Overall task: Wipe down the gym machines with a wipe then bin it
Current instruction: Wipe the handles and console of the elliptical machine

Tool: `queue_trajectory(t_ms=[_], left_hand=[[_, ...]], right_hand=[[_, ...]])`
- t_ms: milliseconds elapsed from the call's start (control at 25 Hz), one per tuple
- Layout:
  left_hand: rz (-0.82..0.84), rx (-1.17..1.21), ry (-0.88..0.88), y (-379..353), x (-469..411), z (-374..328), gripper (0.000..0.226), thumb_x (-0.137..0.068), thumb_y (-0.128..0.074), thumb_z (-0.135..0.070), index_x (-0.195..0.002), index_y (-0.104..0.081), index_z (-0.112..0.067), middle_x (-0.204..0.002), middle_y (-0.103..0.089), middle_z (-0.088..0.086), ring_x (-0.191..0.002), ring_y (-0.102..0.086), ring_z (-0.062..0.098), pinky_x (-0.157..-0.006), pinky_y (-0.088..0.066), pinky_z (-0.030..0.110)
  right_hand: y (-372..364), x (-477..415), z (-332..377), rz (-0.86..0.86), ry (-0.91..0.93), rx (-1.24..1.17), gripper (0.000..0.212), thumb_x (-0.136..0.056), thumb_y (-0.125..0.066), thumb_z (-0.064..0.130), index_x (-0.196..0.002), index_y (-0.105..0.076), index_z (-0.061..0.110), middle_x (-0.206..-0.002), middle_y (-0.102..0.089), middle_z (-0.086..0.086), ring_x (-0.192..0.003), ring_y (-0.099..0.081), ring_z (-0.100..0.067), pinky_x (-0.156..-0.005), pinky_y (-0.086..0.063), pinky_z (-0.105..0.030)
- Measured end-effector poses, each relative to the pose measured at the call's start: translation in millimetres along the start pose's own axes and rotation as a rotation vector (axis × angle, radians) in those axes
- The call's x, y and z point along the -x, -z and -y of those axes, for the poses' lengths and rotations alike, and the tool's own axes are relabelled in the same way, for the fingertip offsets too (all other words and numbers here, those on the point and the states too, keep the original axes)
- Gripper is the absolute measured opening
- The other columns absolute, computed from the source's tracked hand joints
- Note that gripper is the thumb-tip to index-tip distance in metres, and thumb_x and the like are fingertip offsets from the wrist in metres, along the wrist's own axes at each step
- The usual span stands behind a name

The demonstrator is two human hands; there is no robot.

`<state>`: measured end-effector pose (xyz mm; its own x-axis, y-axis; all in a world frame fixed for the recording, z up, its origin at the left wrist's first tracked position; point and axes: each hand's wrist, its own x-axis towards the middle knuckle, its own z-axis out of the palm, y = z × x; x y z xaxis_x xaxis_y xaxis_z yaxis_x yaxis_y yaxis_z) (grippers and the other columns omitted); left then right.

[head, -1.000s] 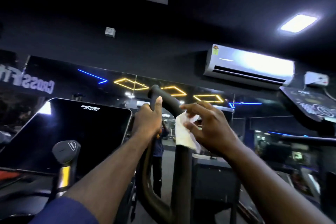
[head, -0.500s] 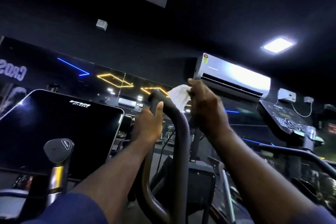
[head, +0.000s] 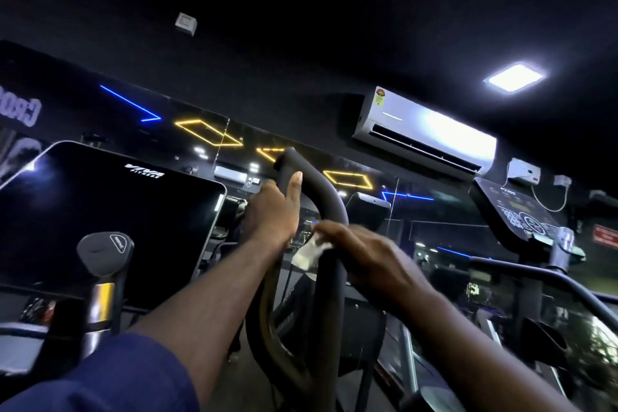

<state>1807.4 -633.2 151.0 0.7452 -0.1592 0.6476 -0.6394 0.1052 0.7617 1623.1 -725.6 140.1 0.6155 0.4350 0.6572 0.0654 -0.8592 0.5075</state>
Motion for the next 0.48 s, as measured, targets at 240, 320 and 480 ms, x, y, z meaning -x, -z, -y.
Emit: queue_trajectory(t_ms=[240,320,480], left_hand=[[0.007,-0.013,-0.001,3.0,3.0,1.4,0.067,-0.092,-0.044,-0.082,-0.111,-0.058,-0.018,-0.091,-0.071,0.005,-0.07,-0.073,0.023,-0.063,-0.065,0.044],[0.004,-0.036,-0.006,3.3,5.6,3.9,0.064,-0.091,-0.051,-0.079,-0.11,-0.057,-0.018,-0.088,-0.072,0.005,-0.066,-0.073,0.023,-0.059,-0.064,0.042],[0.022,-0.049,-0.017,2.7,8.6,8.3,0.053,-0.091,-0.058,-0.07,-0.108,-0.054,-0.02,-0.089,-0.073,0.009,-0.069,-0.073,0.027,-0.064,-0.064,0.046]], right_hand=[[-19.6,-34.9,-29.6,0.03,0.013,0.023,0.045,-0.084,-0.065,-0.017,-0.124,-0.071,0.002,-0.137,-0.065,-0.011,-0.147,-0.045,-0.025,-0.119,-0.041,-0.046],[-29.9,1.5,-15.4,-0.044,-0.053,-0.017,0.039,-0.093,-0.061,-0.012,-0.129,-0.069,0.002,-0.141,-0.063,-0.009,-0.147,-0.044,-0.022,-0.118,-0.041,-0.047],[-47.1,73.6,35.6,-0.102,-0.096,-0.063,0.042,-0.104,-0.048,-0.004,-0.144,-0.058,0.004,-0.155,-0.051,-0.009,-0.151,-0.039,-0.023,-0.121,-0.038,-0.047]])
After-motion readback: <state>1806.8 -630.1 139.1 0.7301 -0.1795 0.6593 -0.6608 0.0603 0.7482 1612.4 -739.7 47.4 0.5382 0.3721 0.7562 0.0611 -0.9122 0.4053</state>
